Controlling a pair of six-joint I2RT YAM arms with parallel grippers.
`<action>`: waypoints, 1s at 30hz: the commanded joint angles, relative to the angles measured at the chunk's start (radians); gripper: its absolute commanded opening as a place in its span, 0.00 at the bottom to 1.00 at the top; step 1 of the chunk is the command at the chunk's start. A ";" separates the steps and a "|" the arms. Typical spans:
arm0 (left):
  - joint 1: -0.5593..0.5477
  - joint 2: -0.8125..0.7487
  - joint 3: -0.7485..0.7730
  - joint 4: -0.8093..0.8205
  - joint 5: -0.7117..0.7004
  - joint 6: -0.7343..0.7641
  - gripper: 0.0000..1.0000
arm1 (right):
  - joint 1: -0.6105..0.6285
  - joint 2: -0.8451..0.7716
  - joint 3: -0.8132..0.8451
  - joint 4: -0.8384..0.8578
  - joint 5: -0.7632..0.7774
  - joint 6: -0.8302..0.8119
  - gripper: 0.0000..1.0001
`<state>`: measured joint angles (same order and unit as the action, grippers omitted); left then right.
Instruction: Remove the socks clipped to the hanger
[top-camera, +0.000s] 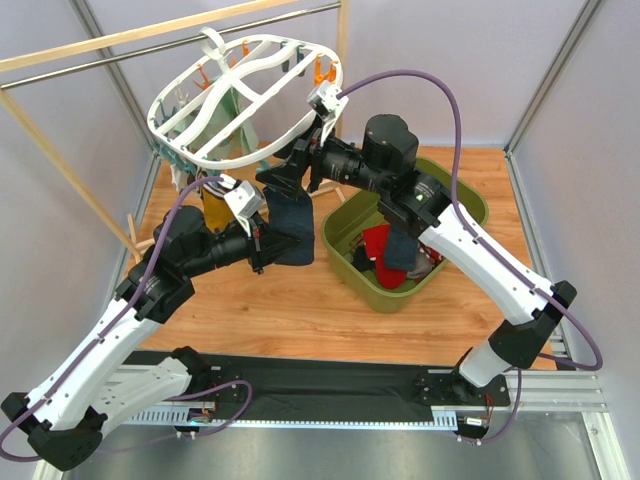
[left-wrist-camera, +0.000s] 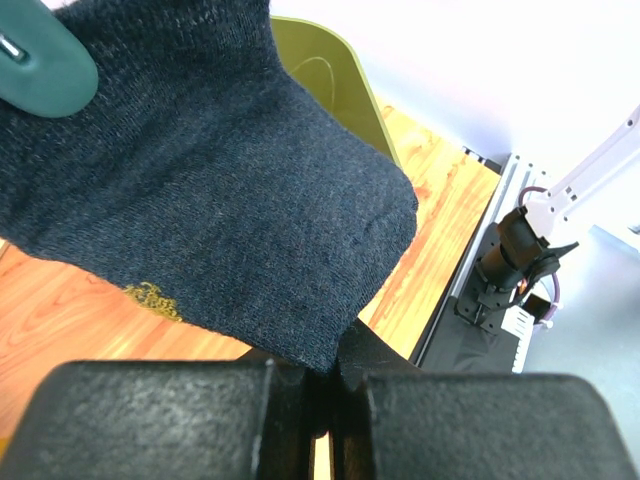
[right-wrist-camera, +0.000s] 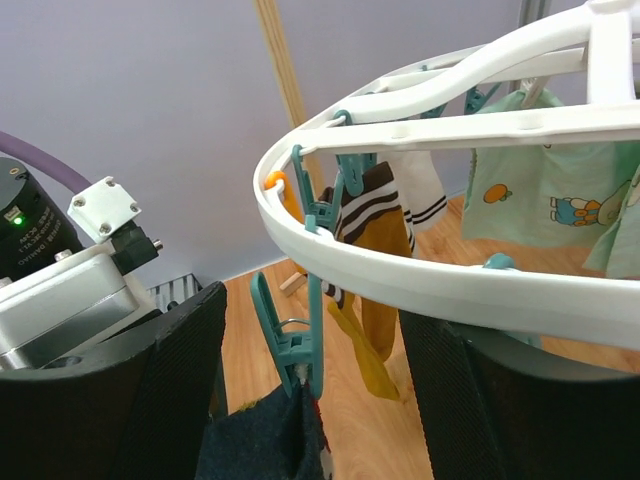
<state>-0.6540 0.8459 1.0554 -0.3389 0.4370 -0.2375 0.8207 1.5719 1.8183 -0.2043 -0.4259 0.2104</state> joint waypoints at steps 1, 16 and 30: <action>0.004 0.001 0.026 0.052 0.023 -0.002 0.00 | 0.029 0.007 0.056 -0.041 0.090 -0.063 0.71; 0.004 -0.008 0.008 0.049 0.014 -0.006 0.00 | 0.052 -0.007 -0.004 0.049 0.124 -0.036 0.07; 0.002 -0.082 -0.115 0.061 -0.012 -0.063 0.00 | 0.052 -0.033 -0.047 0.054 0.131 -0.020 0.21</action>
<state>-0.6540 0.7849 0.9352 -0.3233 0.4232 -0.2771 0.8677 1.5822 1.7802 -0.1772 -0.2958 0.1780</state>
